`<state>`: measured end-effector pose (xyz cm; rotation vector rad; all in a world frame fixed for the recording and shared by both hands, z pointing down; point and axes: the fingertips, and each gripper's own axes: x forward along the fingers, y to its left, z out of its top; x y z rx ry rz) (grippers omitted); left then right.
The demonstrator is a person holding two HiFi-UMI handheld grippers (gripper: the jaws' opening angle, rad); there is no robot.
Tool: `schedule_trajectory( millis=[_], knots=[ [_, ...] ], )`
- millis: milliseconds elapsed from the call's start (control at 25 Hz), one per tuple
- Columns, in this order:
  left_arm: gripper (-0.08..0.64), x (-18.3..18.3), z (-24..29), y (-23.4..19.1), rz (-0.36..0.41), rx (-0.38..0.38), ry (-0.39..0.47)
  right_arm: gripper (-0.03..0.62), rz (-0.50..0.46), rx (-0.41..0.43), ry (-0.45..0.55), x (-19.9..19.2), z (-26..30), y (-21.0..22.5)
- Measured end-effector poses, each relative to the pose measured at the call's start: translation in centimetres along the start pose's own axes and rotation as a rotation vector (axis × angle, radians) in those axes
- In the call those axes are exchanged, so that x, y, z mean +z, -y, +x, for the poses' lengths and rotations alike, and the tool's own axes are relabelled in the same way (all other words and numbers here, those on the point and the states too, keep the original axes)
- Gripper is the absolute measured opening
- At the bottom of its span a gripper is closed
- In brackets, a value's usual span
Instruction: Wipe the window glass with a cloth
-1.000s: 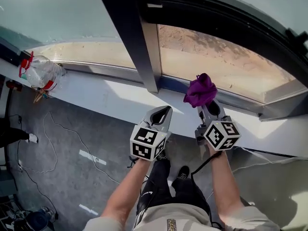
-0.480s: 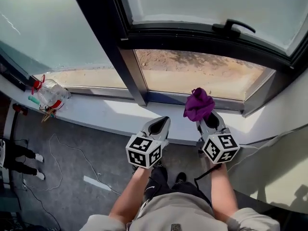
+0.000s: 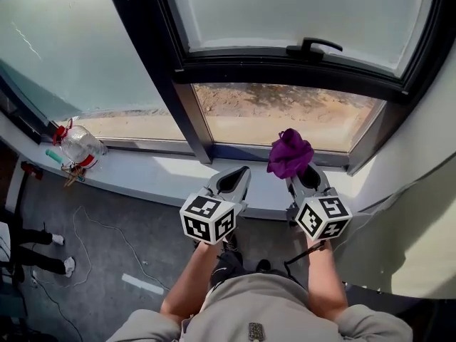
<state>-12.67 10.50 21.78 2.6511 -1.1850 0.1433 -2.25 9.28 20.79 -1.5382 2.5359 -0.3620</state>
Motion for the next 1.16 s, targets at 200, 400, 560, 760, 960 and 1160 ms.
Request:
schedule_trajectory(
  millis=[200, 400, 560, 760, 960, 1160],
  knots=[
    [0.000, 1.2, -1.4, 1.9, 0.025, -0.010, 0.012, 0.118, -0.044, 0.002, 0.023, 2.1, -2.0, -1.3],
    [0.000, 2.2, -2.0, 2.7, 0.045, -0.019, 0.022, 0.118, -0.072, 0.003, 0.032, 3.1, -2.8, -2.1],
    [0.000, 3.3, -2.3, 3.1, 0.055, -0.025, 0.030, 0.118, -0.070, 0.013, 0.033, 3.9, -3.1, -2.7],
    [0.000, 3.9, -2.5, 3.7, 0.074, -0.044, 0.041, 0.118, -0.081, 0.012, 0.047, 4.5, -3.6, -3.0],
    [0.000, 4.4, -2.6, 4.1, 0.084, -0.055, 0.060, 0.120, -0.092, 0.017, 0.060, 4.9, -3.6, -3.2],
    [0.000, 4.9, -3.2, 5.4, 0.095, -0.063, 0.066, 0.121, -0.094, 0.018, 0.068, 5.5, -4.8, -3.7]
  ],
)
